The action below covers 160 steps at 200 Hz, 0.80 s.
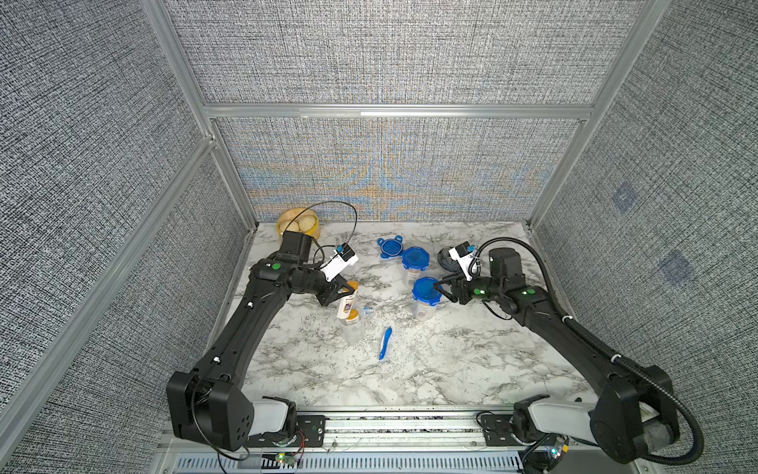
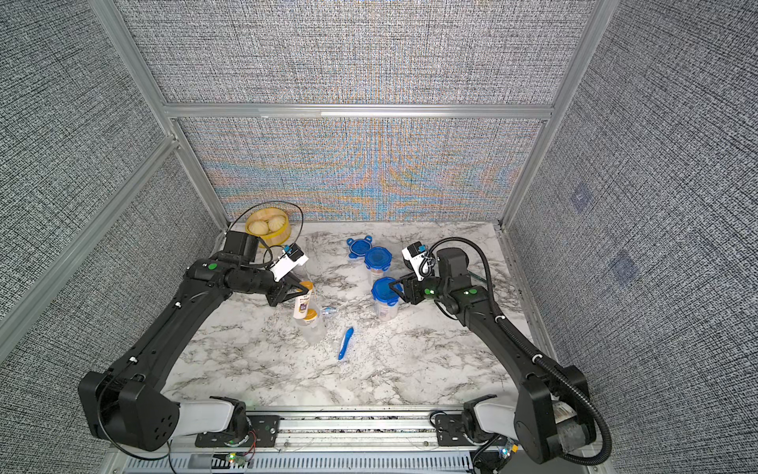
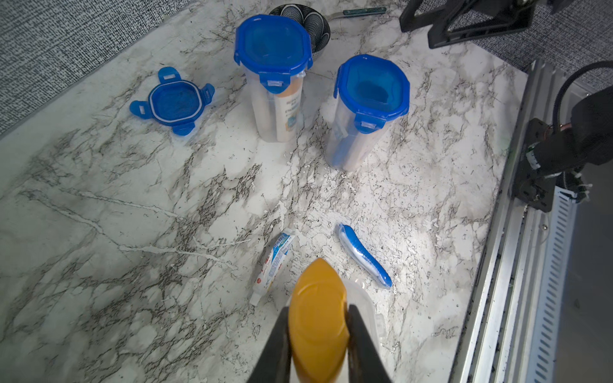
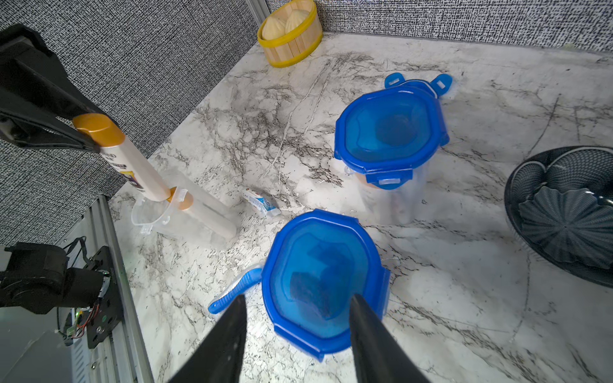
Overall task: Pack away toiletry kits
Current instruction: Place the toiletry item into the container.
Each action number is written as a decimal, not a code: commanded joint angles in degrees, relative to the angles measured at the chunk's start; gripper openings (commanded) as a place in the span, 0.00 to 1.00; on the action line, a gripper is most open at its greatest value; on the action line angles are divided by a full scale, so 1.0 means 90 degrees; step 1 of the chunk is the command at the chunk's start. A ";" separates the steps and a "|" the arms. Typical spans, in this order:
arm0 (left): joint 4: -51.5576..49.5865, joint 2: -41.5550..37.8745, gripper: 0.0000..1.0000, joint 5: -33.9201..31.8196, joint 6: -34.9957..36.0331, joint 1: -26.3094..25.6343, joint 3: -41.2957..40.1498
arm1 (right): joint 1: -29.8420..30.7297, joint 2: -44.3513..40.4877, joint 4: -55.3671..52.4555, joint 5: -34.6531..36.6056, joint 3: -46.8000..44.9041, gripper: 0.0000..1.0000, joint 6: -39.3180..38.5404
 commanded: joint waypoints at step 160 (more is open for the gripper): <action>0.2130 -0.1657 0.00 -0.2616 -0.1925 -0.0920 -0.1541 | -0.0001 -0.0027 0.0085 -0.0188 -0.0068 0.52 0.0004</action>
